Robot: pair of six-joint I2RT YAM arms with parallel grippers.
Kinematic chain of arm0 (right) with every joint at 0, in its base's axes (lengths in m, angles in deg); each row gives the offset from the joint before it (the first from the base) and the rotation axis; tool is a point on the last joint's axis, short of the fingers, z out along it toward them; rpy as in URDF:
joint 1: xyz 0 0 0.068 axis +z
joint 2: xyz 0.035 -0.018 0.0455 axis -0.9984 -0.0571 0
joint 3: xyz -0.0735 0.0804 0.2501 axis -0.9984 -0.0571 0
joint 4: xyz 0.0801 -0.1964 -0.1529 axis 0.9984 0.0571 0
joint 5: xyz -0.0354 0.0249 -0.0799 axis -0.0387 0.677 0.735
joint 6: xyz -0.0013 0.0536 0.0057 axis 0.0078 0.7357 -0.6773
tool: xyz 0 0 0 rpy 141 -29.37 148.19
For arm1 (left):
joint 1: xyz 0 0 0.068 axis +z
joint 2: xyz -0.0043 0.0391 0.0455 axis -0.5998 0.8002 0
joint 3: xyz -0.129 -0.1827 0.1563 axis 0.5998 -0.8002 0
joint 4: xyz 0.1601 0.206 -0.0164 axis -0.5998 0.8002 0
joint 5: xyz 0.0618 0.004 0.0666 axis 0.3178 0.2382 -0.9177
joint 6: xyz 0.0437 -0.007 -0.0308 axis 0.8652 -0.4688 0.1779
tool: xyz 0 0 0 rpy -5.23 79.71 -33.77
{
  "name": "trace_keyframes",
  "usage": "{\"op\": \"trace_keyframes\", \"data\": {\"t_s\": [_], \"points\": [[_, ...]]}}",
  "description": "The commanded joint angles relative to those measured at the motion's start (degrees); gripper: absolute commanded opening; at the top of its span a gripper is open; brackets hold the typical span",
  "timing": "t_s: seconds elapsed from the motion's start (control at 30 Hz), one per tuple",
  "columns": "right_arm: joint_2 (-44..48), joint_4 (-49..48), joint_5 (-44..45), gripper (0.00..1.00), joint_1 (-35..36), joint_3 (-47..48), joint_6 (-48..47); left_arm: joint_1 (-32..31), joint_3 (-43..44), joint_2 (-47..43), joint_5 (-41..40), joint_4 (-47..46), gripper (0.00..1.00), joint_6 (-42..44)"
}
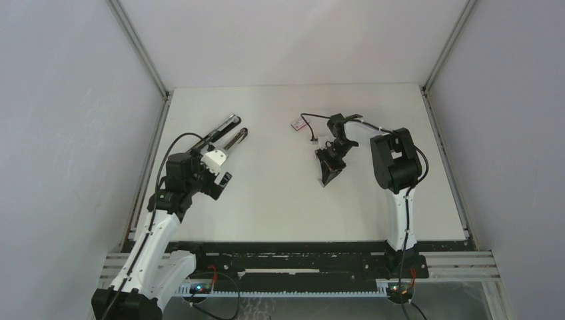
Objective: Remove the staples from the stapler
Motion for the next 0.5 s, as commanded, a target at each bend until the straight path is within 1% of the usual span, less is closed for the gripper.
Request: {"op": "trace_keyframes", "data": {"t_s": [0.0,0.07,0.13,0.27,0.4,0.47], "points": [[-3.3,-3.8,9.3,0.00,-0.6,-1.2,-1.5,0.3,-0.6,-1.1,-0.1,-1.1,1.00,0.4],[-3.2,-3.7,9.3,0.09,-0.7,-1.1,-1.6,0.3,-0.6,-1.2,-0.1,-1.1,1.00,0.4],[-3.0,-3.6,9.3,0.13,-0.7,-1.1,-1.6,0.3,-0.6,-1.2,-0.2,-1.1,1.00,0.4],[-3.0,-3.6,9.2,0.15,-0.8,-1.0,-1.4,0.4,-0.5,-1.1,-0.2,-1.1,1.00,0.4],[-3.1,-3.7,8.9,0.13,-1.0,-0.9,-1.3,0.3,-0.5,-1.2,-0.2,-1.1,1.00,0.4],[-3.0,-3.4,7.2,0.13,-1.4,-0.7,-1.6,0.3,-0.5,-1.1,-0.2,-1.1,1.00,0.4]]}}
